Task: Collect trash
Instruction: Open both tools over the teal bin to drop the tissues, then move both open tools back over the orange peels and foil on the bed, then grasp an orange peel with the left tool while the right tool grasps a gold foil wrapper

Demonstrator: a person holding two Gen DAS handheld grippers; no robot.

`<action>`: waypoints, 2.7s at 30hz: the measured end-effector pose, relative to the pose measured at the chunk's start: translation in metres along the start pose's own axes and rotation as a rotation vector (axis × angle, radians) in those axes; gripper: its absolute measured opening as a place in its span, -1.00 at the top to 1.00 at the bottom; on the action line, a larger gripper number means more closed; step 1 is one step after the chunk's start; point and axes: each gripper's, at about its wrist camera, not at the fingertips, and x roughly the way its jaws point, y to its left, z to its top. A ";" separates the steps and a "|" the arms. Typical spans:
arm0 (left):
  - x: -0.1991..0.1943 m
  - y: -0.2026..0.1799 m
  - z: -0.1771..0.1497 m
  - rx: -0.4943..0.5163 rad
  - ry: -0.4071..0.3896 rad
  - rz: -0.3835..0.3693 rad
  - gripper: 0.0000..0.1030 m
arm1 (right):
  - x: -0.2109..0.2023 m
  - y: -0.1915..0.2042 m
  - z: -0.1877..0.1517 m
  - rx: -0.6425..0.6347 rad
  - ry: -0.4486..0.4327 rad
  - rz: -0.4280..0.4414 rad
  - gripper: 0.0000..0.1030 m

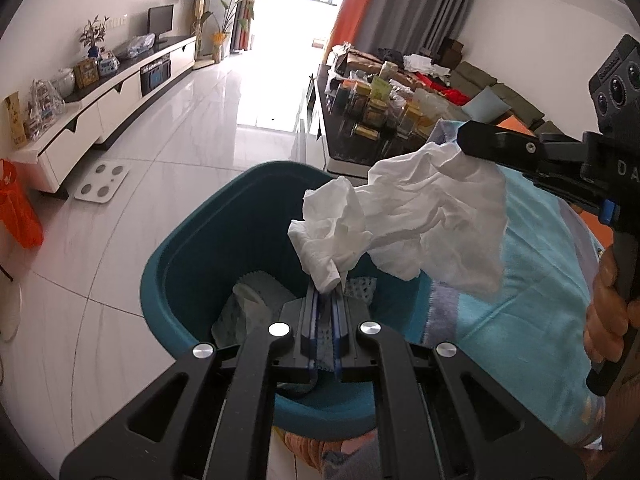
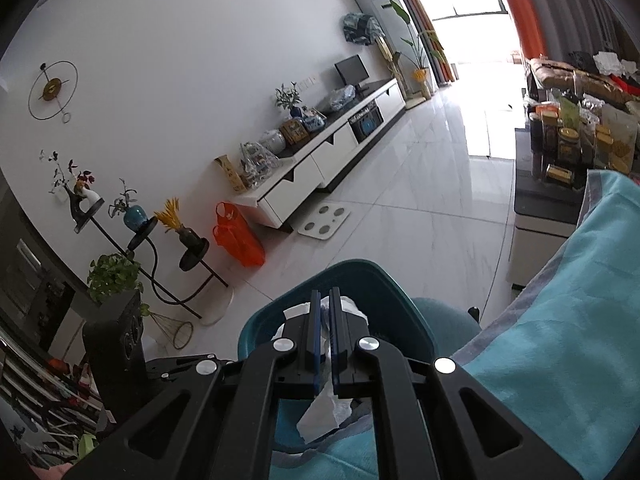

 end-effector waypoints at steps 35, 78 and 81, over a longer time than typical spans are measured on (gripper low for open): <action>-0.040 -0.119 -0.018 0.180 -0.162 -0.182 -0.16 | -0.145 -0.026 -0.063 -0.018 -0.150 -0.127 0.33; 0.045 -0.442 -0.098 0.666 0.207 -0.464 0.19 | -0.346 -0.192 -0.204 0.378 -0.370 -0.554 0.14; 0.049 -0.444 -0.093 0.662 0.213 -0.471 0.30 | -0.344 -0.192 -0.208 0.378 -0.359 -0.538 0.14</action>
